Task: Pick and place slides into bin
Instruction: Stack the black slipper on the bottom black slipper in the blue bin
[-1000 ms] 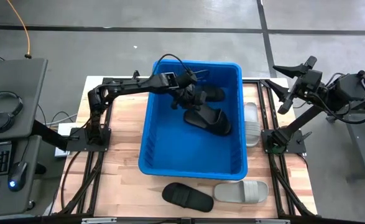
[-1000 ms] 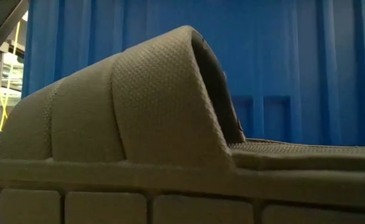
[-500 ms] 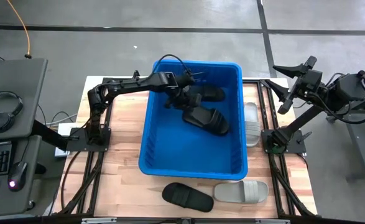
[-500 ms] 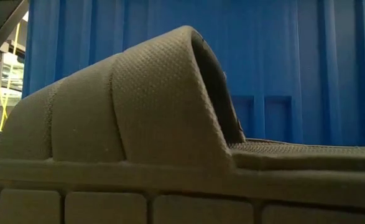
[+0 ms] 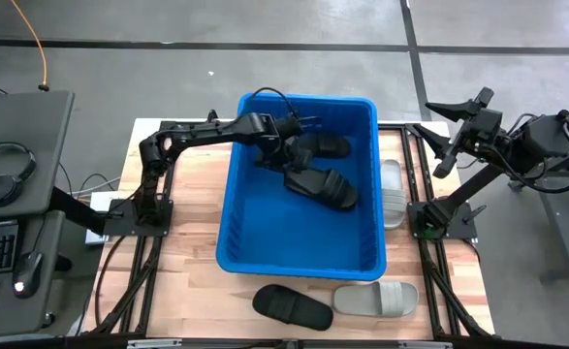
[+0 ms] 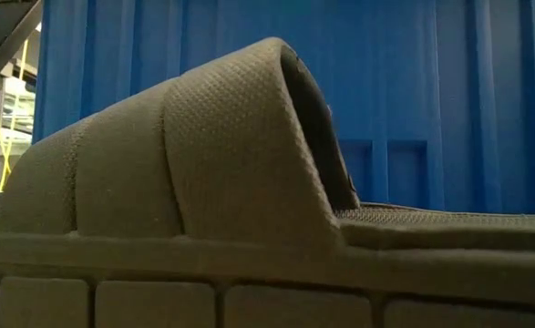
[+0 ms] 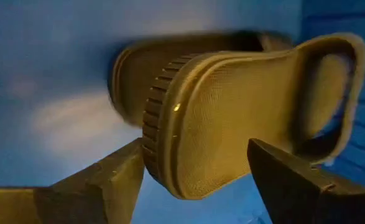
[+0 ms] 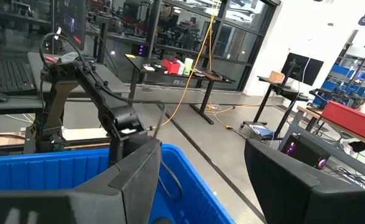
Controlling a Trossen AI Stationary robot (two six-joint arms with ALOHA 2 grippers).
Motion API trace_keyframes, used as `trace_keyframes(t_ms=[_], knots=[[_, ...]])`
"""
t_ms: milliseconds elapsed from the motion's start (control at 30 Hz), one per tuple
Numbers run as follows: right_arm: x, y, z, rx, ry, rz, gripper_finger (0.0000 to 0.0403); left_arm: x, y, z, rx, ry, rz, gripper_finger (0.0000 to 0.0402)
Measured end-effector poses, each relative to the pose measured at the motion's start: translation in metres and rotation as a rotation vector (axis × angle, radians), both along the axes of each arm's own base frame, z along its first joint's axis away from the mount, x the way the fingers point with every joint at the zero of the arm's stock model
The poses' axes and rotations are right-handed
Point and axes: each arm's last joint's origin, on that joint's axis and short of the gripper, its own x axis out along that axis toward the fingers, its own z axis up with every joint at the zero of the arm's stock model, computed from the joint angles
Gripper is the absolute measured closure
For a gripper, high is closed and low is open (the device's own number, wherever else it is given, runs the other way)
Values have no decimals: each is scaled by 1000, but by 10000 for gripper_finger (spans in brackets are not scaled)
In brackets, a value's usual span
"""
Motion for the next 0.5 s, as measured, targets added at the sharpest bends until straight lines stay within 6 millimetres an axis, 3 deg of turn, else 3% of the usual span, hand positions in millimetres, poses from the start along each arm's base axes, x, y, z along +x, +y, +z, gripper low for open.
trace_keyframes(t_ms=[200, 500], knots=[[0, 0, 0, 2, -1, 0, 178, 9, 2, -20, -87, -10, -28, 122], [0, 0, 0, 2, -2, 0, 178, 10, 6, -20, -10, -21, -71, 132]])
